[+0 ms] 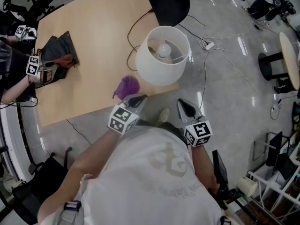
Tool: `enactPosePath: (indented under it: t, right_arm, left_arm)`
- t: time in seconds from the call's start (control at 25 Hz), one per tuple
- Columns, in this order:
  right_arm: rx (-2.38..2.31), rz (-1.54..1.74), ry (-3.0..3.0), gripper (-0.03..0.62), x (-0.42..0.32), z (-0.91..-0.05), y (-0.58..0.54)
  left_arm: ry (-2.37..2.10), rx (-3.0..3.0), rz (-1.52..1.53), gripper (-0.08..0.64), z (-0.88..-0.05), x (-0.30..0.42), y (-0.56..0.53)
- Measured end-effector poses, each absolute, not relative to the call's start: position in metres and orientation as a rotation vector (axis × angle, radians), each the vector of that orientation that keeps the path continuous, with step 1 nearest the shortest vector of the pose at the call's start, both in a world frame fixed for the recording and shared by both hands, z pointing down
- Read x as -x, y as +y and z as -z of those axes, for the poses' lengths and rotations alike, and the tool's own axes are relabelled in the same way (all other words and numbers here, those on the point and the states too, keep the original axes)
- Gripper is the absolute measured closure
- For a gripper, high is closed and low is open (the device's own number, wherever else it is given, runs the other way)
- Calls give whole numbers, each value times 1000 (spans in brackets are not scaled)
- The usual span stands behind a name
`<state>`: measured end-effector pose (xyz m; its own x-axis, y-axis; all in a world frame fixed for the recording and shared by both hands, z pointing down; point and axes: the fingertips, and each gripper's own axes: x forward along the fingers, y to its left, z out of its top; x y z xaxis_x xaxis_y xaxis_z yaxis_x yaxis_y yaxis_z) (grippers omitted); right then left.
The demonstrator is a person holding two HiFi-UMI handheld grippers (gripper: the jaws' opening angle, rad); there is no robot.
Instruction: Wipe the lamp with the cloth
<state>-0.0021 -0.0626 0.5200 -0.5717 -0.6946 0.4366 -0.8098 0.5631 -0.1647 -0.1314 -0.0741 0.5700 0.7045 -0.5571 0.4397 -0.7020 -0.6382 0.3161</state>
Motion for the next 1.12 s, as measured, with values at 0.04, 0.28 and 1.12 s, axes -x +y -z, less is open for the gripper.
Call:
enactPosePath:
  t: [0.04, 0.28, 1.12]
  right_arm:
    - [-1225, -507, -2482, 578, 3, -521, -64]
    - [-1167, -518, -2505, 578, 1, -525, -75]
    - [-1303, -625, -2414, 578, -69, -536, -64]
  left_arm:
    - [-981, -2439, -426, 558, -572, 134, -75]
    - [-1249, -2328, -682, 500, -606, 174, -92]
    - [-1391, -1957, -1078, 377, -716, 224, -120]
